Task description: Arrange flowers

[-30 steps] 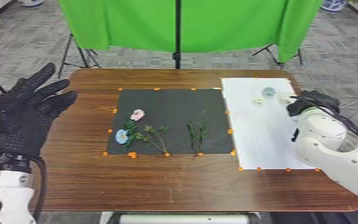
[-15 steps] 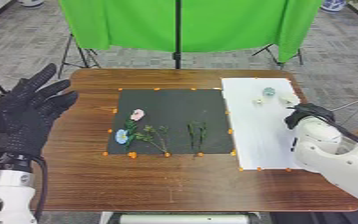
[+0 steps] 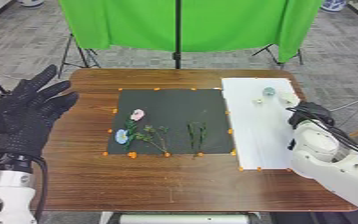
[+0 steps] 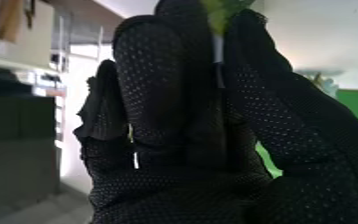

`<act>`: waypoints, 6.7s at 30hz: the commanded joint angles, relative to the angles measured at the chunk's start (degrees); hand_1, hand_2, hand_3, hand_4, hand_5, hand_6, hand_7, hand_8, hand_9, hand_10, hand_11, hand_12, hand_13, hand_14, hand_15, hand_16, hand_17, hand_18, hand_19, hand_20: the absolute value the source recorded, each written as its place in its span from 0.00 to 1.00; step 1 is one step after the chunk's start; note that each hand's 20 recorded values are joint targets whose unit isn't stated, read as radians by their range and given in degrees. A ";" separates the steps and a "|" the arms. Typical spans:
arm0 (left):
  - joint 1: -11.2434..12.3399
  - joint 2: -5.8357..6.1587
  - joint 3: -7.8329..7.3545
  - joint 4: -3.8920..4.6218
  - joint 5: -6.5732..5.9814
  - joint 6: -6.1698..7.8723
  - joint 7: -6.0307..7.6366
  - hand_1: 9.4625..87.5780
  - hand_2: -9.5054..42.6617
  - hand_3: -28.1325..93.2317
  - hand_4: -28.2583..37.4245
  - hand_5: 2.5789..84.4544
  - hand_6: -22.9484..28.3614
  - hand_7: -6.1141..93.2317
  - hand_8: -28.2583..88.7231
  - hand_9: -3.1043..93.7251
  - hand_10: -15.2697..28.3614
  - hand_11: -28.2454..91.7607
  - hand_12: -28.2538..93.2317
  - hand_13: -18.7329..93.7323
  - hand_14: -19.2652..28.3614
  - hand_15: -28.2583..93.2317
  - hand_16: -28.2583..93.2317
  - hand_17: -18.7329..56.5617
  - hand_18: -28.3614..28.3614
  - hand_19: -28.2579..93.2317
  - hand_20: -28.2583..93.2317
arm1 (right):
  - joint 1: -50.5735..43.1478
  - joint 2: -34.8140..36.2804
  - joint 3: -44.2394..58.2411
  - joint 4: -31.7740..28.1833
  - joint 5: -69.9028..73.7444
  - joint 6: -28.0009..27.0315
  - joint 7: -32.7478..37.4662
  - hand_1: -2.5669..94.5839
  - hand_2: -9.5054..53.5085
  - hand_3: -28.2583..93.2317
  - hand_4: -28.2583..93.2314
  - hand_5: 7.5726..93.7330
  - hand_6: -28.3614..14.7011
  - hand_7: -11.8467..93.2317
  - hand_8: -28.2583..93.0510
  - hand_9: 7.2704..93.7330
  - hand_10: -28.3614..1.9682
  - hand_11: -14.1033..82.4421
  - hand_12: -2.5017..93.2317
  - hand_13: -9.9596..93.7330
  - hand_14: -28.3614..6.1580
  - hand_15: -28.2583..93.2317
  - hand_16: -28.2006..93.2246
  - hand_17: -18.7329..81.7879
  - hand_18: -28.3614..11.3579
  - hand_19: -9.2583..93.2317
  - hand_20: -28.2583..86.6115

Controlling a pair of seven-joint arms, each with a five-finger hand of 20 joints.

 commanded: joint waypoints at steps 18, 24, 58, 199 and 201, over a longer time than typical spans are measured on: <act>-2.05 1.00 0.14 0.75 0.51 -1.27 -2.24 0.14 0.37 0.86 0.00 0.39 0.63 0.19 0.17 0.34 0.81 0.47 0.33 0.39 1.00 0.74 0.13 0.17 0.96 0.77 0.40 | 21.40 -17.62 -22.62 -9.57 -7.65 13.00 -12.77 0.61 0.00 0.86 0.00 0.79 0.67 0.46 0.23 0.98 0.72 0.29 0.41 0.86 0.71 0.74 0.44 0.55 0.18 1.00 0.51; -2.67 1.29 -0.47 1.01 0.93 -1.19 -2.66 0.13 0.37 0.86 0.00 0.39 0.62 0.19 0.17 0.34 0.81 0.47 0.33 0.39 1.00 0.74 0.13 0.17 0.97 0.77 0.40 | 21.38 -27.72 -22.42 -5.53 -7.14 10.19 -17.12 0.61 0.00 0.86 0.00 0.79 0.68 0.47 0.23 0.98 0.72 0.29 0.42 0.86 0.71 0.74 0.44 0.54 0.18 1.00 0.51; -7.76 4.14 0.87 2.66 -0.15 -2.98 -0.39 0.13 0.37 0.86 0.00 0.39 0.63 0.19 0.17 0.34 0.81 0.47 0.33 0.39 1.00 0.74 0.13 0.18 0.97 0.77 0.40 | 31.72 -43.48 -37.93 3.93 -2.79 5.46 -13.32 0.59 0.00 0.86 0.00 0.78 0.69 0.48 0.21 0.96 0.71 0.33 0.42 0.84 0.68 0.77 0.43 0.52 0.20 1.00 0.51; -1.34 0.63 -0.35 0.54 -1.20 -1.46 -0.53 0.14 0.37 0.86 0.00 0.39 0.63 0.19 0.17 0.34 0.81 0.47 0.33 0.39 1.00 0.74 0.13 0.18 0.97 0.78 0.38 | 30.66 -6.32 -26.91 0.80 -6.44 15.44 -13.21 0.61 0.00 0.87 0.00 0.81 0.70 0.47 0.20 0.95 0.77 0.26 0.39 0.85 0.84 0.67 0.49 0.51 0.21 0.96 0.49; -1.02 1.04 -0.58 0.19 -1.30 -1.17 0.19 0.14 0.37 0.86 0.00 0.39 0.63 0.19 0.17 0.34 0.81 0.47 0.33 0.39 1.00 0.74 0.13 0.18 0.97 0.78 0.38 | 32.05 -7.06 -27.68 -0.87 -6.93 17.05 -15.27 0.61 0.00 0.87 0.00 0.81 0.70 0.47 0.20 0.95 0.76 0.26 0.39 0.85 0.84 0.67 0.49 0.51 0.21 0.96 0.49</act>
